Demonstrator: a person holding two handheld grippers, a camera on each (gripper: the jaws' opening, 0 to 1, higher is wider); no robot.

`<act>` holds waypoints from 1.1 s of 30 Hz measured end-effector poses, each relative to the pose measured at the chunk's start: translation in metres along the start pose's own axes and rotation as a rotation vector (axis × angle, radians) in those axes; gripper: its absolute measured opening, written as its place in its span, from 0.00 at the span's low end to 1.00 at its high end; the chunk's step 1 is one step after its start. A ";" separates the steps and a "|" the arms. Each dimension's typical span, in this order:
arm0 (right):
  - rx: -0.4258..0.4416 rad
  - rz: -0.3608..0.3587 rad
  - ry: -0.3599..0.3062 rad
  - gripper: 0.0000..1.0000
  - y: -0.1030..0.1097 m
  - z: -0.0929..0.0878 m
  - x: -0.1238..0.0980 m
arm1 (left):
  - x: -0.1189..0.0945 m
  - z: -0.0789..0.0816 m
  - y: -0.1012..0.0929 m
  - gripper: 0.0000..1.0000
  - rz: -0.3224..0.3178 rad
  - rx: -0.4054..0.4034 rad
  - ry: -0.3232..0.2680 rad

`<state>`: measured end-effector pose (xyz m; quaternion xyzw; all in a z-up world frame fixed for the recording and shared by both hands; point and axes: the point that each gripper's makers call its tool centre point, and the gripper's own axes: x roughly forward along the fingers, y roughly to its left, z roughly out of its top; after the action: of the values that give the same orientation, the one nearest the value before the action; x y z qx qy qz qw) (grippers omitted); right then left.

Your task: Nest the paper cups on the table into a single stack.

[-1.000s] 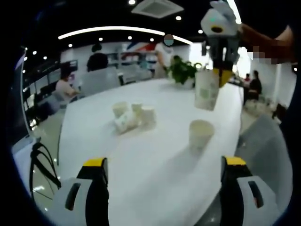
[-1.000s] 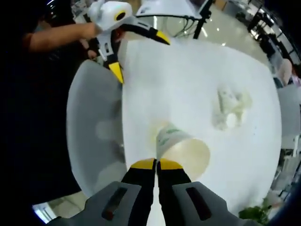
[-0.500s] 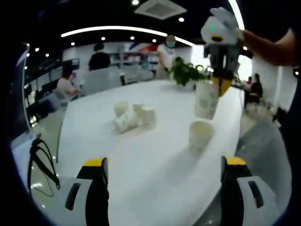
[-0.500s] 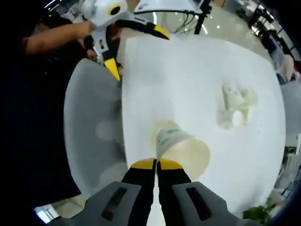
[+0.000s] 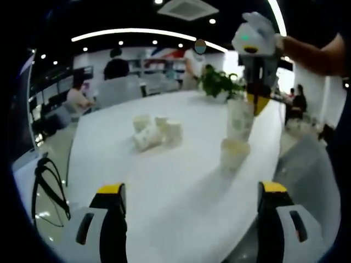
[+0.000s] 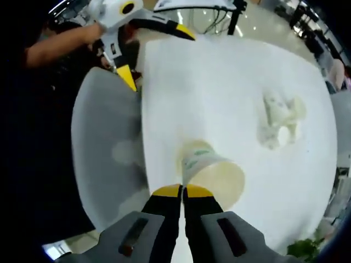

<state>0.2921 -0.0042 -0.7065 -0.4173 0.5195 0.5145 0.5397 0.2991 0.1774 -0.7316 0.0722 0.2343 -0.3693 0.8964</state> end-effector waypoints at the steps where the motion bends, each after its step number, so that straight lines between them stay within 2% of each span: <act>1: 0.014 0.006 -0.005 0.00 0.000 0.000 0.001 | 0.000 0.000 0.000 0.99 -0.002 0.003 0.001; 15: 0.040 0.010 0.000 0.00 -0.001 0.000 0.016 | 0.006 -0.010 -0.001 0.99 -0.016 0.011 -0.003; 33: 0.029 -0.007 0.019 0.00 -0.001 0.000 0.044 | 0.004 -0.009 0.000 0.99 -0.006 0.009 -0.004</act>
<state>0.2897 0.0014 -0.7496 -0.4160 0.5307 0.5010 0.5425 0.2981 0.1775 -0.7417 0.0748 0.2312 -0.3734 0.8953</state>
